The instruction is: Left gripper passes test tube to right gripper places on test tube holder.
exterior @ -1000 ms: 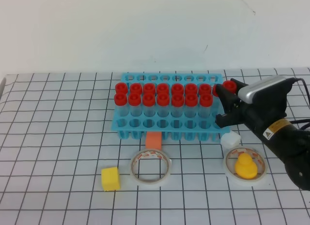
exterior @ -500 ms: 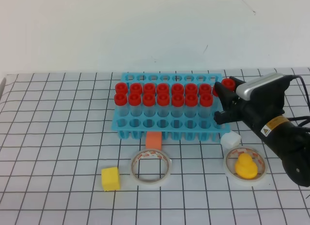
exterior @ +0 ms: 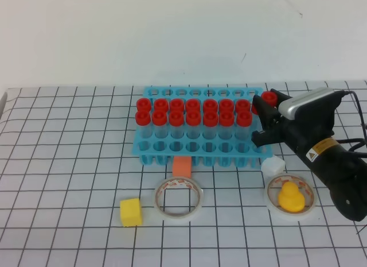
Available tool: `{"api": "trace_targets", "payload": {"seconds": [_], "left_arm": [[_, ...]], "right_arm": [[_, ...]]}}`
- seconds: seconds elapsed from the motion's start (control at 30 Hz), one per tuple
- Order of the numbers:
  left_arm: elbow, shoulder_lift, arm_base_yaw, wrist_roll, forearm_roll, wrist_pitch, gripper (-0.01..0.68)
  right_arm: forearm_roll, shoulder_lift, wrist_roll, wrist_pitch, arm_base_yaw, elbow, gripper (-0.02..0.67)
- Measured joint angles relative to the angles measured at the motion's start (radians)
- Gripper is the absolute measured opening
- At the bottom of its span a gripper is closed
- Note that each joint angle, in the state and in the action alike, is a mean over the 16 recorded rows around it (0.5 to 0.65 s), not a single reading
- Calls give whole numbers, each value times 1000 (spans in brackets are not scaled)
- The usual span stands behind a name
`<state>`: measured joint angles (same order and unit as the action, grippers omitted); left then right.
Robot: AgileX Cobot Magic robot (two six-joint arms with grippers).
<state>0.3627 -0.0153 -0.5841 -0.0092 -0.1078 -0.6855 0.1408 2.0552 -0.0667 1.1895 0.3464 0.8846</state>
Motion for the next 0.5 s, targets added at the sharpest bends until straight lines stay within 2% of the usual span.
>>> {"api": "trace_targets", "payload": {"seconds": [0.5], "left_arm": [[0, 0, 0, 0, 0, 0, -1]], "right_arm": [[5, 21, -17, -26, 0, 32, 280]]}}
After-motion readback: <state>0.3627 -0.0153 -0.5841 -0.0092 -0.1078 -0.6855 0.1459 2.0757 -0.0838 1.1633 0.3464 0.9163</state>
